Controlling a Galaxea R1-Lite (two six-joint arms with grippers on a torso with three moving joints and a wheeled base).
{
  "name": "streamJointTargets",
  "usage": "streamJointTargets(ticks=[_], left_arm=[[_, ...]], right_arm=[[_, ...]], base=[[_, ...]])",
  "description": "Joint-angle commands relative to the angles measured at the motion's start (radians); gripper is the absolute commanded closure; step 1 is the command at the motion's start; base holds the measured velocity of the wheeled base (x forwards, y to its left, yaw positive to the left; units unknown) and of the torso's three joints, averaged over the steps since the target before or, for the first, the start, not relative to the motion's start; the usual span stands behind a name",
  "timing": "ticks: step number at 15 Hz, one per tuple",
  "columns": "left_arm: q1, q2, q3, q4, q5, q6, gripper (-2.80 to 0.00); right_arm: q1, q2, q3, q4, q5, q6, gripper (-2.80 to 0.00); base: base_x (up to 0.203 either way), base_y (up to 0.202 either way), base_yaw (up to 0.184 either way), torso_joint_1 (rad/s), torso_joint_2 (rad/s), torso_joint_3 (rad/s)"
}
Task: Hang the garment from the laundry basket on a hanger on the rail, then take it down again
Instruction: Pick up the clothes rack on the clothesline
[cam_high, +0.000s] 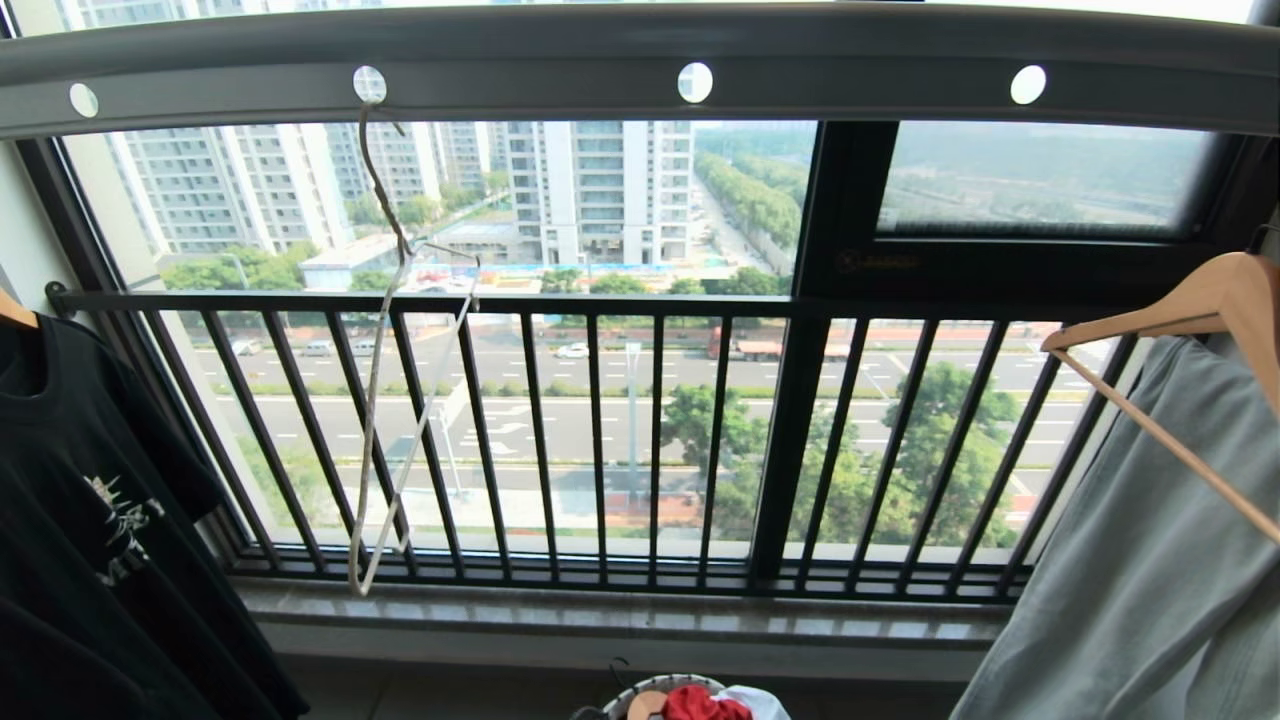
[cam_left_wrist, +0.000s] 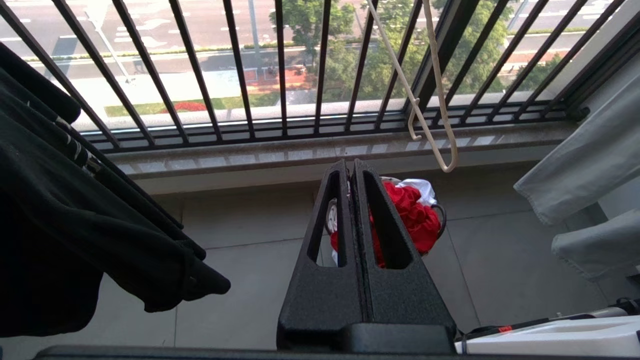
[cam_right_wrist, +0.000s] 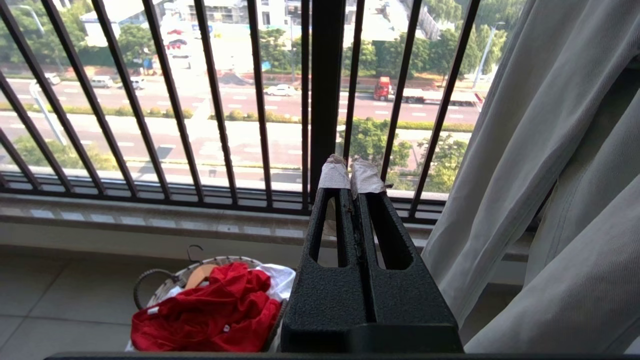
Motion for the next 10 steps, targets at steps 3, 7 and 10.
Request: streamJointTargets(ticks=[3, 7, 10], left_arm=[[-0.167, 0.278, -0.230, 0.173, 0.043, -0.070, 0.00], [-0.472, 0.404, -0.339, 0.174, 0.257, -0.310, 0.00], [-0.620, 0.474, -0.429, 0.184, 0.508, -0.400, 0.00]], right_arm=[[0.000, 0.001, 0.000, 0.000, 0.000, 0.000, 0.00], [0.000, 0.001, 0.000, 0.000, 0.000, 0.000, 0.00], [0.000, 0.001, 0.000, 0.000, 0.000, 0.000, 0.00]], base=[[0.000, 0.000, 0.000, 0.000, 0.00, 0.000], [0.000, 0.000, 0.000, 0.000, 0.00, 0.000], [0.000, 0.000, 0.000, 0.000, 0.00, 0.000]])
